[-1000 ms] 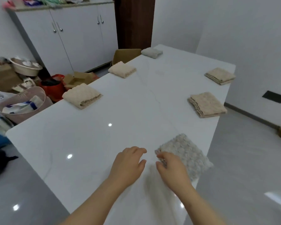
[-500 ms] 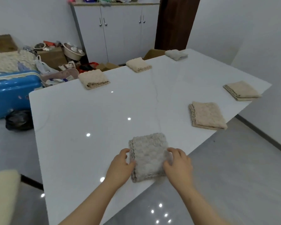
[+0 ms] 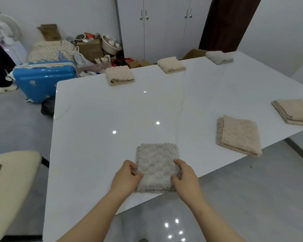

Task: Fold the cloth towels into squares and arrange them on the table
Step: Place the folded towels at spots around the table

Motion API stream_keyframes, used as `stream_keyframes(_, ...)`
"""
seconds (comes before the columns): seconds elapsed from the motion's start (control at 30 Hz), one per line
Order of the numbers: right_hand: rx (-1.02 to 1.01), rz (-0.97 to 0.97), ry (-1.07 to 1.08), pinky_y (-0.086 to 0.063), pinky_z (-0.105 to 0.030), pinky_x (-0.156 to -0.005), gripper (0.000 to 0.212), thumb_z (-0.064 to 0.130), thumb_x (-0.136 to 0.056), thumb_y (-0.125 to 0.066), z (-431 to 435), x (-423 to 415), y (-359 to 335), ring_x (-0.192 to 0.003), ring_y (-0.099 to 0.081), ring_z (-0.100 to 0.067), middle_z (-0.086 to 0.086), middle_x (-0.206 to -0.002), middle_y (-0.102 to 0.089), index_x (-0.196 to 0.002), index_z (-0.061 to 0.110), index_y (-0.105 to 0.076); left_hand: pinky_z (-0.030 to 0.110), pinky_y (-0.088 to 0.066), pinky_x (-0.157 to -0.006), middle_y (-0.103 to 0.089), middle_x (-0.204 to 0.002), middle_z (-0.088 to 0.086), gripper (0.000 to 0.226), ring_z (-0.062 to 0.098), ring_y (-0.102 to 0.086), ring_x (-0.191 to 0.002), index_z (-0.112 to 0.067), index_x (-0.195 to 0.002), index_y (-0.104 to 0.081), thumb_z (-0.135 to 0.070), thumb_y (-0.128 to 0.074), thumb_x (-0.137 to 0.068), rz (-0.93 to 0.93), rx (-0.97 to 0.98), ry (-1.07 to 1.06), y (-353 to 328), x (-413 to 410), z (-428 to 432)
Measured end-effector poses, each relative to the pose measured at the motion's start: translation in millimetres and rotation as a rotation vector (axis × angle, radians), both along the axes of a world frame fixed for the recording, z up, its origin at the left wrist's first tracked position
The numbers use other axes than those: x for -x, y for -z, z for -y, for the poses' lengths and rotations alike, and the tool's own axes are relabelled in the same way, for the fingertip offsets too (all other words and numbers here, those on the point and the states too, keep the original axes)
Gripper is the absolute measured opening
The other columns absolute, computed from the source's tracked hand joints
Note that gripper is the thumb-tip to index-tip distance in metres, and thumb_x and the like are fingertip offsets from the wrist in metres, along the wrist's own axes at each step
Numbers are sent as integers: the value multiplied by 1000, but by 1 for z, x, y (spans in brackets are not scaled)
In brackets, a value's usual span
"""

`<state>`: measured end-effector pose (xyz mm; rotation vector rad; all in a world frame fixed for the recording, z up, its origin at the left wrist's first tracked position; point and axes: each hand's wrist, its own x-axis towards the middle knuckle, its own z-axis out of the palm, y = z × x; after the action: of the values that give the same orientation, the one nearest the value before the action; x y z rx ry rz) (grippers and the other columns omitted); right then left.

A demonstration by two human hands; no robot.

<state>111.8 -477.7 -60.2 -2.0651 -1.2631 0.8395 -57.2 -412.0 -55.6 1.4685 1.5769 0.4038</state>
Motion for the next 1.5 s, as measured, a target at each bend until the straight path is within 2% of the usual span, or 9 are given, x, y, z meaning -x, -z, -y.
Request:
stream_keyframes(0.13, -27, -50, -84, -31, -8, -73, 49, 7, -87, -52, -6, -9, 3, -87, -45, -6, 2, -106, -48, -133, 21, -42, 16, -37, -55, -51, -76, -4, 21, 17, -52, -74, -22, -83, -45, -15, -65, -83, -11, -8, -105, 5, -3, 9)
stream_keyframes(0.3, -9, -144, -63, -35, -20, -82, 49, 14, -86, -55, -2, -31, 3, -98, -50, -14, -3, -116, -52, -134, 19, -43, 16, -35, -57, -49, -75, -5, 27, 10, -49, -69, -26, -76, -42, -13, -64, -83, 3, -31, -247, 9, -18, 33)
stream_keyframes(0.43, 7, -170, -68, -35, -21, -81, 49, 17, -88, -55, 5, -46, 3, -96, -52, -14, 0, -114, -49, -135, 19, -42, 28, -42, -68, -50, -76, -4, 18, 16, -51, -74, -16, -87, -48, -13, -65, -82, 25, -37, -300, 12, -31, 41)
stream_keyframes(0.57, 5, -208, -58, -37, -22, -83, 48, 19, -88, -55, 9, -55, 4, -101, -53, -16, -1, -117, -51, -134, 22, -42, 28, -41, -69, -50, -79, -4, 18, 15, -50, -75, -13, -93, -49, -12, -64, -83, 63, -38, -398, 12, -38, 43)
stream_keyframes(0.77, -5, -169, -142, -40, -6, -67, 42, 11, -89, -52, 6, -54, 5, -87, -56, -9, 3, -106, -57, -129, 21, -48, 29, -43, -77, -52, -78, -4, 17, 17, -52, -79, -15, -92, -50, -12, -65, -83, 98, -40, -463, 12, -42, 39)
stream_keyframes(0.87, -13, -154, -131, -39, -14, -72, 41, 7, -88, -51, -1, -54, 6, -89, -56, -13, -1, -109, -59, -127, 20, -51, 27, -41, -73, -51, -77, -4, 16, 13, -50, -74, -15, -91, -51, -11, -64, -83, 104, -52, -451, 13, -43, 39)
stream_keyframes(1.0, -19, -148, -123, -37, -6, -64, 38, 5, -88, -50, -9, -55, 7, -86, -55, -13, 0, -104, -58, -123, 20, -53, 25, -41, -67, -50, -75, -5, 15, 9, -49, -68, -18, -86, -51, -11, -64, -83, 96, -50, -421, 15, -44, 38)
stream_keyframes(1.37, 0, -180, -103, -38, 0, -63, 37, 6, -87, -53, -2, -59, 6, -80, -52, -2, 8, -95, -55, -122, 20, -55, 16, -38, -59, -52, -78, -4, 17, 12, -51, -71, -21, -83, -51, -11, -64, -83, 104, -39, -347, 17, -37, 40)
stream_keyframes(1.5, 7, -234, -62, -40, -7, -68, 36, 6, -87, -55, -2, -59, 6, -81, -54, -2, 12, -91, -55, -121, 19, -55, 13, -36, -53, -52, -78, -4, 14, 7, -49, -67, -19, -85, -52, -12, -64, -83, 98, -30, -349, 16, -39, 41)
